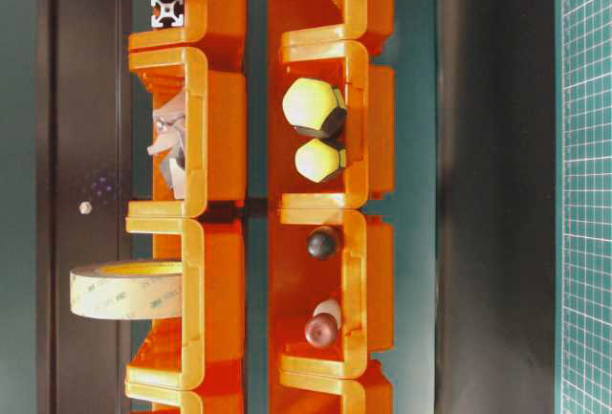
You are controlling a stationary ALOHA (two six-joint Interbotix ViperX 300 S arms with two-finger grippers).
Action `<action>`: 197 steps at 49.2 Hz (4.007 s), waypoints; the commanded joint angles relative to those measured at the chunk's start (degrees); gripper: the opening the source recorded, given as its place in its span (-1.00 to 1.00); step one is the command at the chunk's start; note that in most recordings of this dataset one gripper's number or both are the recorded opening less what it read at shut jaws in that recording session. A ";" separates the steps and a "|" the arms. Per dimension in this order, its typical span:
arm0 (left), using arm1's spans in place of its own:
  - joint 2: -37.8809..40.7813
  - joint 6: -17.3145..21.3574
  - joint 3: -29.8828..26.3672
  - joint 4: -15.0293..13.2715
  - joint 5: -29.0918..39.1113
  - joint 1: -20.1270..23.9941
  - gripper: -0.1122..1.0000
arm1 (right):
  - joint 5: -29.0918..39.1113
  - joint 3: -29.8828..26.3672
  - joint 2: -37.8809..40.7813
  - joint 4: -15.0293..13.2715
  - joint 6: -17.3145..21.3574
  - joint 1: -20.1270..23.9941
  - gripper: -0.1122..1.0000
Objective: Pick frame from container rack with right arm.
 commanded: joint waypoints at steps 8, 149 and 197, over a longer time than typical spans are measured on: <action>0.09 -2.64 -5.54 2.11 6.50 -0.26 -0.80 | 6.68 -4.39 -0.26 0.97 3.87 1.58 -0.79; -1.05 -5.36 -8.79 2.11 15.82 -4.57 -0.80 | 86.84 -38.41 41.66 -66.01 30.06 25.75 0.63; -3.08 -5.27 -8.79 2.11 15.91 -4.13 -0.80 | 103.80 -51.24 41.84 -68.20 22.06 37.53 -0.34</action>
